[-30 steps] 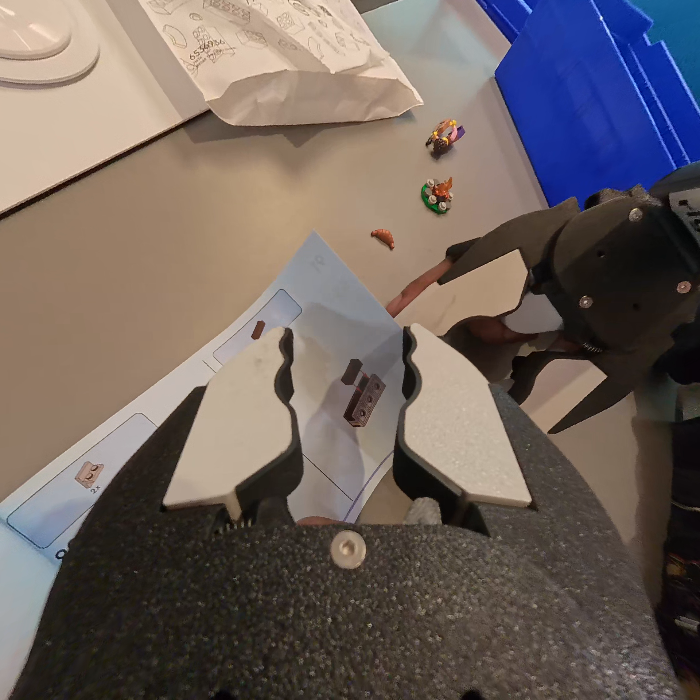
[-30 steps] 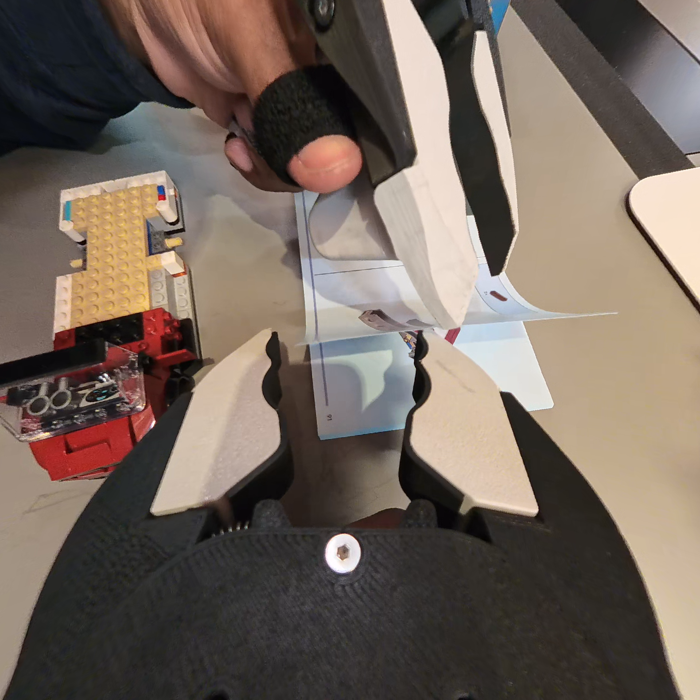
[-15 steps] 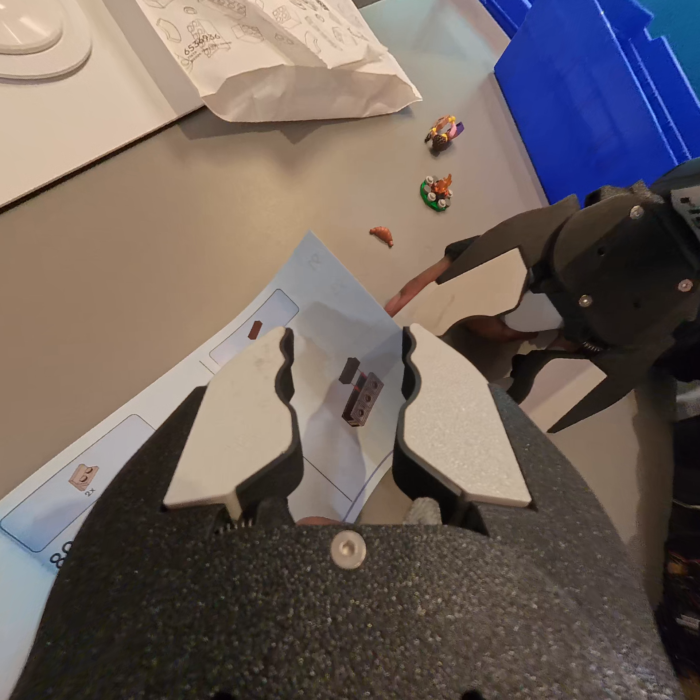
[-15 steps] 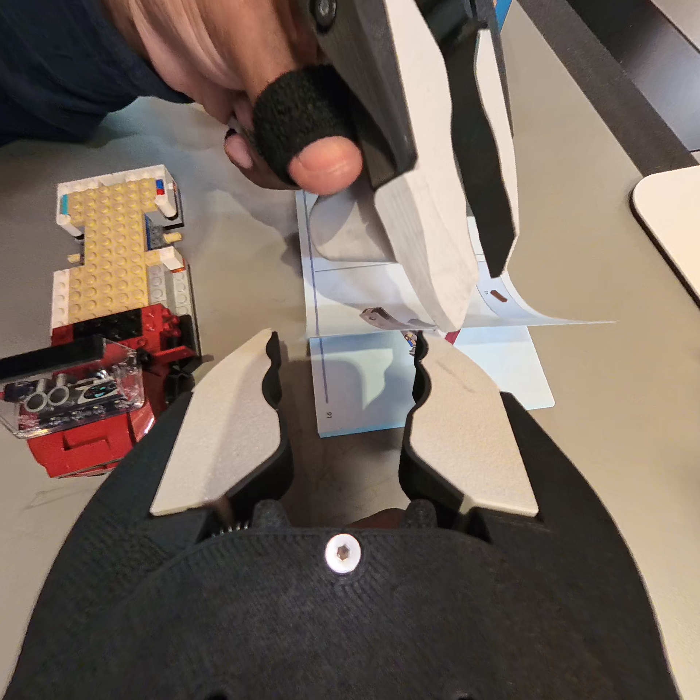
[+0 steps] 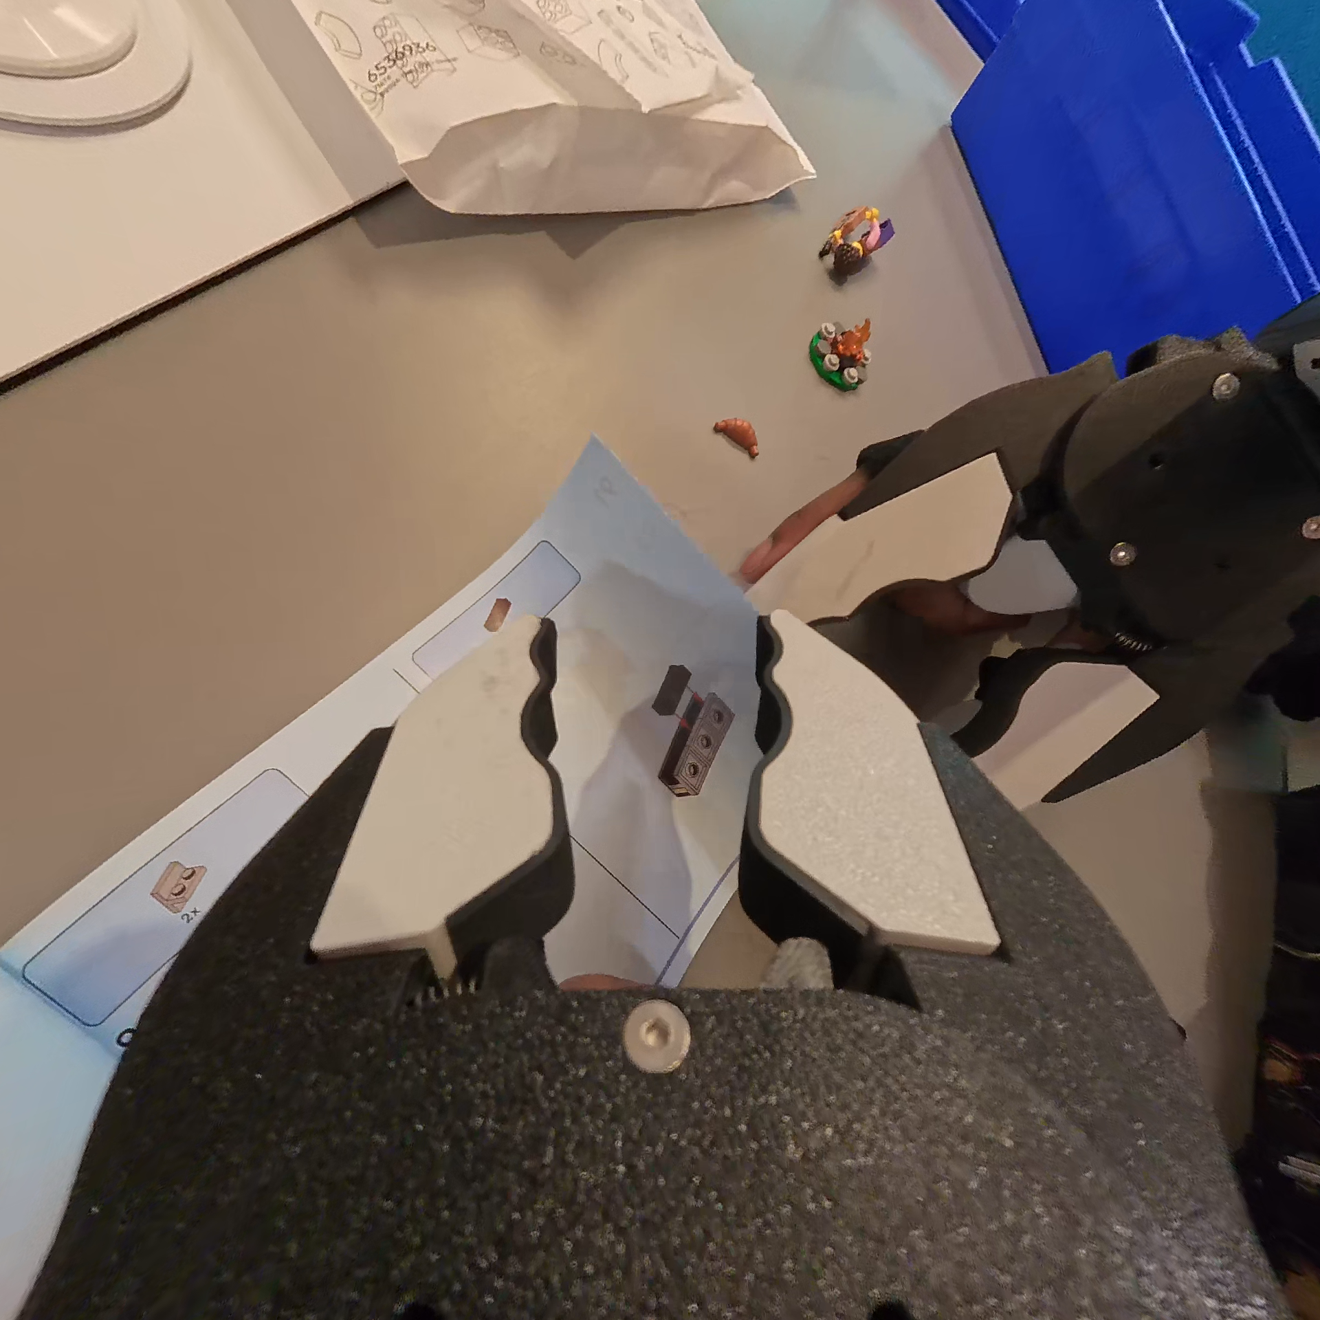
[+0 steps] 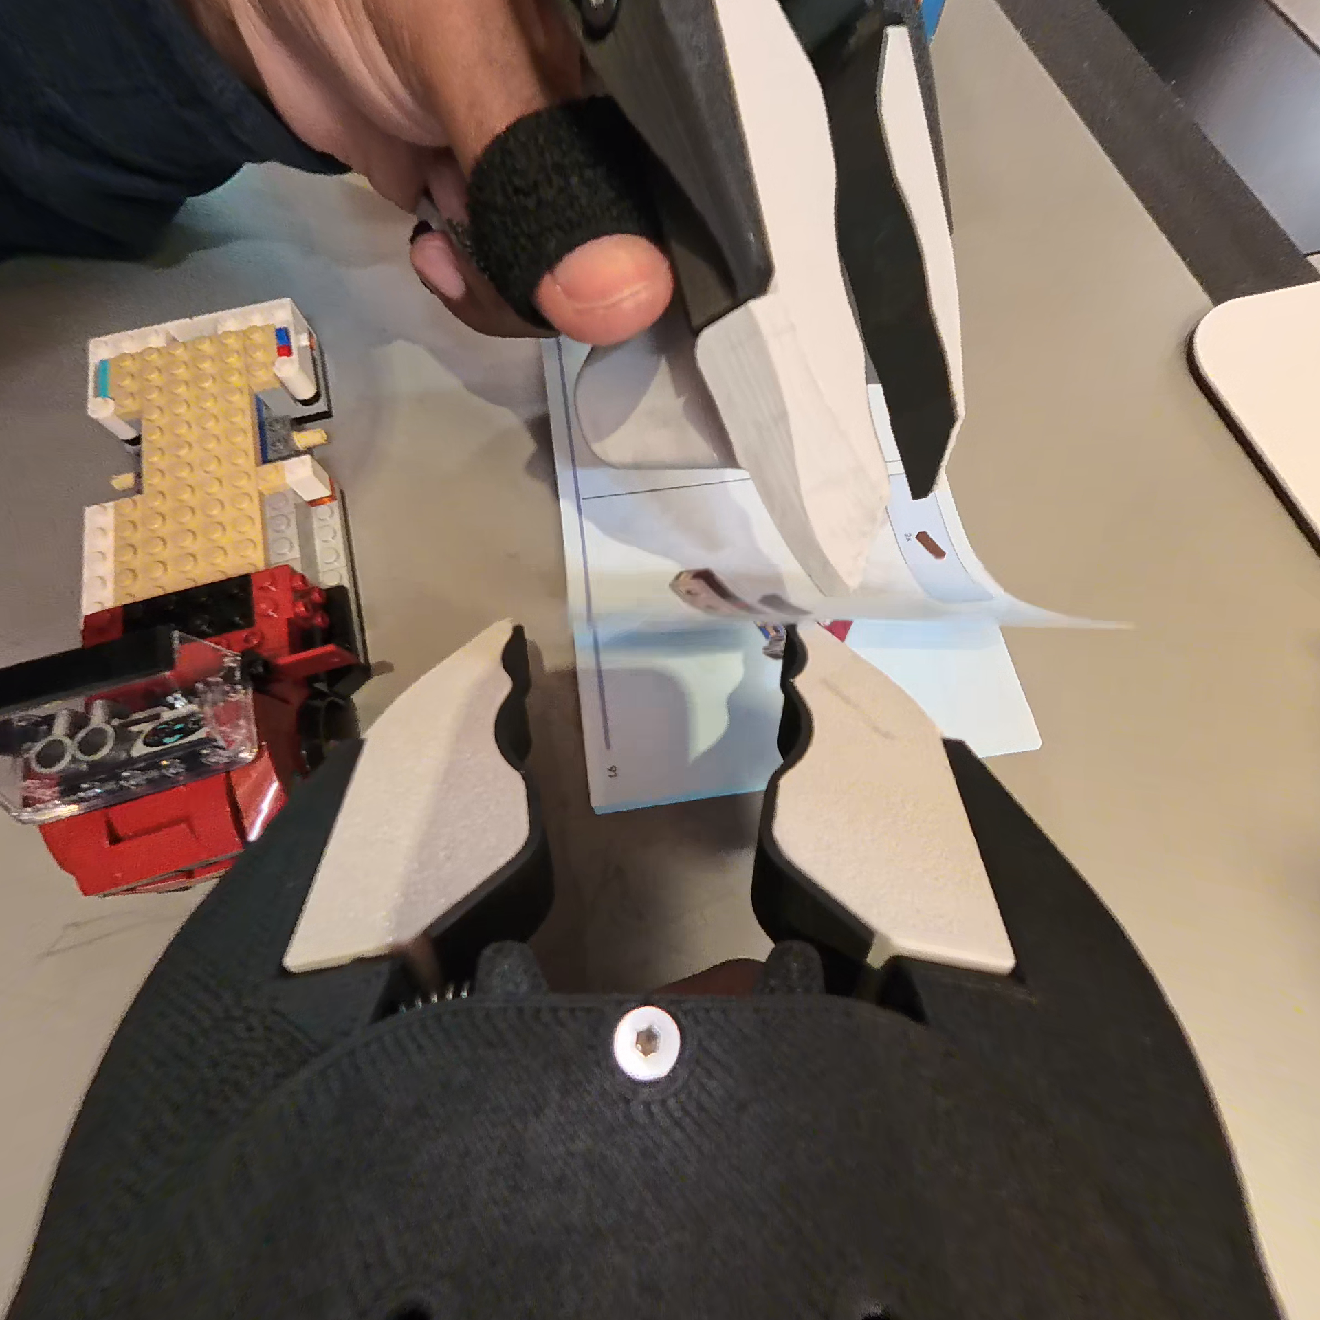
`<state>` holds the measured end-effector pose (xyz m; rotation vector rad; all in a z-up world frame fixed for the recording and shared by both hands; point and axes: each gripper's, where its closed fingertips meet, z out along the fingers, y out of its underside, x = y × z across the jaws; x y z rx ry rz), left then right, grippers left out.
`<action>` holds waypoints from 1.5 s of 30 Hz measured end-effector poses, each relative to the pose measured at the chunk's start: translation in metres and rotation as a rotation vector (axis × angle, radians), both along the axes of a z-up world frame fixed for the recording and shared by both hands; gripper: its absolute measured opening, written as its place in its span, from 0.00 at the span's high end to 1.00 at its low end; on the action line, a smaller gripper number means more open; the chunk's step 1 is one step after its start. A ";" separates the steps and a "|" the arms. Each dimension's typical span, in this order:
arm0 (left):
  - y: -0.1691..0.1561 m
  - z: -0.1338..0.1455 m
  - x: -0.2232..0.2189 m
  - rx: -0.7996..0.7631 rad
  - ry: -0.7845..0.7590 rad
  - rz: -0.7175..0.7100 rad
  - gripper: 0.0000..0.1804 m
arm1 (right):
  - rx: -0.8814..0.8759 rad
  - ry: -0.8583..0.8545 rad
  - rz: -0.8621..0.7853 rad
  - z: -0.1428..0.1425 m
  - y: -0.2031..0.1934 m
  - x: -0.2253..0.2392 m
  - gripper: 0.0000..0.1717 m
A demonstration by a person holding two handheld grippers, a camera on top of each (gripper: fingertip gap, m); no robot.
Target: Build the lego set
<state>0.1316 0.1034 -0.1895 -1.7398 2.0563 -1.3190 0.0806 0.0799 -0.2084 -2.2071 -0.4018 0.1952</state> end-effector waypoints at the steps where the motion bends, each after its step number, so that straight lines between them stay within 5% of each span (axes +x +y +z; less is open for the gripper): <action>1: 0.000 0.000 0.000 0.001 0.001 0.001 0.70 | -0.002 0.000 -0.005 0.000 0.000 0.001 0.60; 13: -0.002 0.003 -0.002 -0.005 -0.005 -0.016 0.69 | 0.013 0.010 -0.041 0.002 0.001 0.006 0.63; 26: -0.026 0.007 -0.021 0.066 -0.002 -0.159 0.57 | 0.013 0.015 -0.047 0.002 0.001 0.007 0.63; 45: -0.020 -0.001 -0.023 0.098 0.032 -0.169 0.60 | 0.003 0.023 -0.048 0.002 0.000 0.008 0.62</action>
